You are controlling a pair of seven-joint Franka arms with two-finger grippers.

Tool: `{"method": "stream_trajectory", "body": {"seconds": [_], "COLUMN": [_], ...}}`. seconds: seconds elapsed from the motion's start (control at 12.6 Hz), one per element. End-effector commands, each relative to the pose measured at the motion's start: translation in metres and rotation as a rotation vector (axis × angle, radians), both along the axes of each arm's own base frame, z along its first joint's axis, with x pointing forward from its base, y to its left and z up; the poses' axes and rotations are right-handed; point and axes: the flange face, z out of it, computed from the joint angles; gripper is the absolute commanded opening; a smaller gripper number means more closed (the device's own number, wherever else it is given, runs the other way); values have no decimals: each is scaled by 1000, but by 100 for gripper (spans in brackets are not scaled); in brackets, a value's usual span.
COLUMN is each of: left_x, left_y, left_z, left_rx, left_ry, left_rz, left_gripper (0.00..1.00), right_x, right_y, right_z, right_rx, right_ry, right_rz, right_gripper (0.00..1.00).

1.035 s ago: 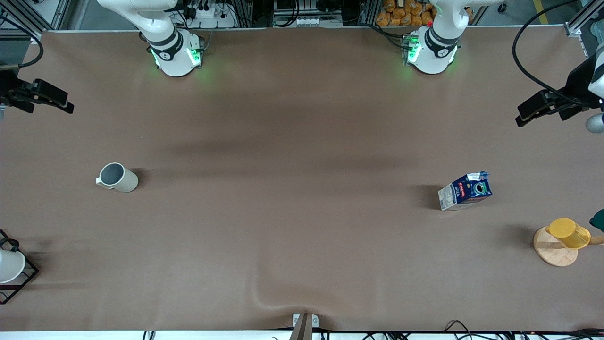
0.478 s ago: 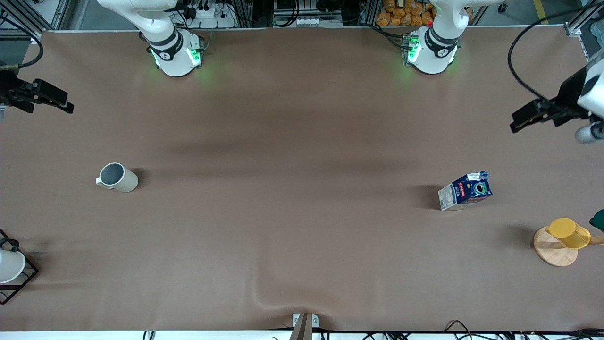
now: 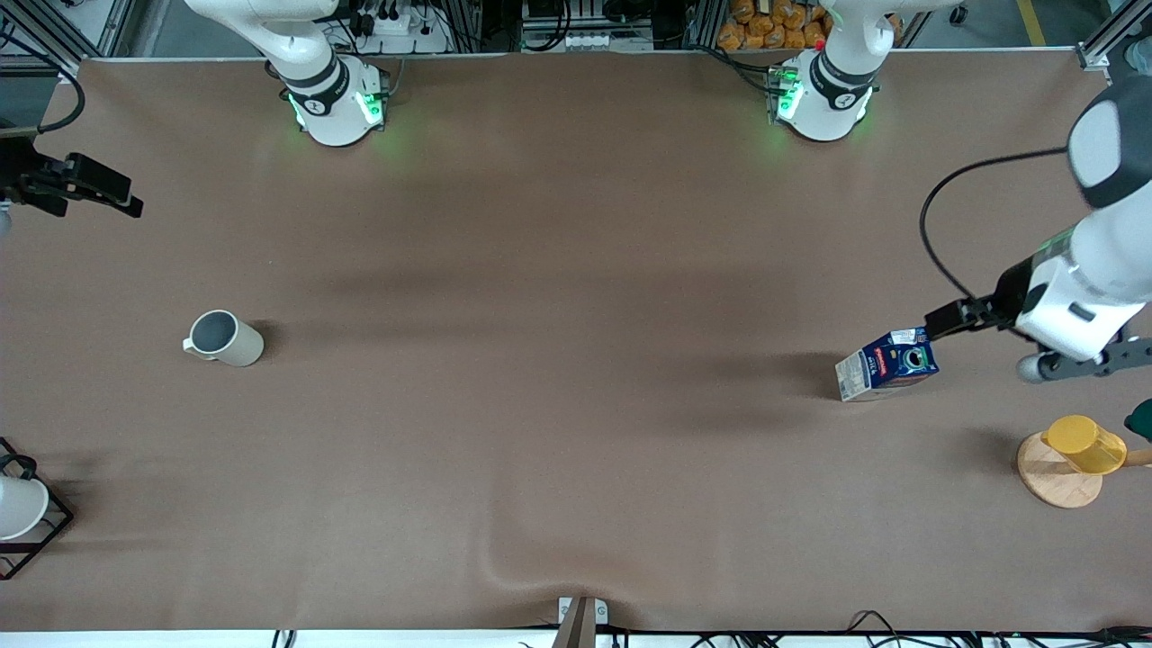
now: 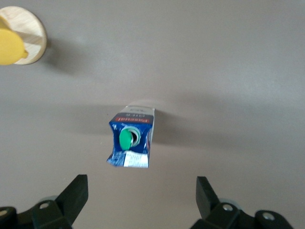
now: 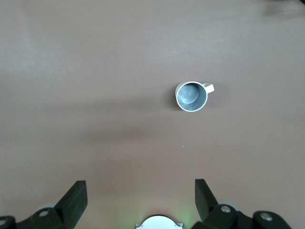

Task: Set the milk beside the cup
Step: 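Reach the left gripper down to the blue milk carton, then grasp the milk carton with the left gripper while the right gripper grasps the mug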

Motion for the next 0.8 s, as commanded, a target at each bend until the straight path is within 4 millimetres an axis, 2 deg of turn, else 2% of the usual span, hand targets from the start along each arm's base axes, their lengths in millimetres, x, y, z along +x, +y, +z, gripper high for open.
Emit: {"method": "stream_trajectory", "body": {"seconds": [0.0, 0.16, 0.48, 0.64, 0.72], "left_x": [-6, -11, -18, -22, -23], "left_y": [3, 7, 10, 9, 13], "left_z": [-32, -58, -88, -104, -108], "left_rx": [-4, 27, 53, 50, 50], "left_ry": [-22, -12, -16, -31, -29], "left_rz": [0, -13, -23, -24, -17], "left_gripper": [100, 100, 100, 100, 100], "right_x": [3, 14, 54, 66, 71], "right_y": [-21, -39, -86, -118, -124], "right_z": [-19, -50, -146, -193, -212], "right_rx": [7, 11, 32, 44, 47], "right_ry": [39, 95, 168, 181, 185], "right_rz": [-27, -58, -58, -64, -61], "right_gripper": [100, 100, 100, 100, 100]}}
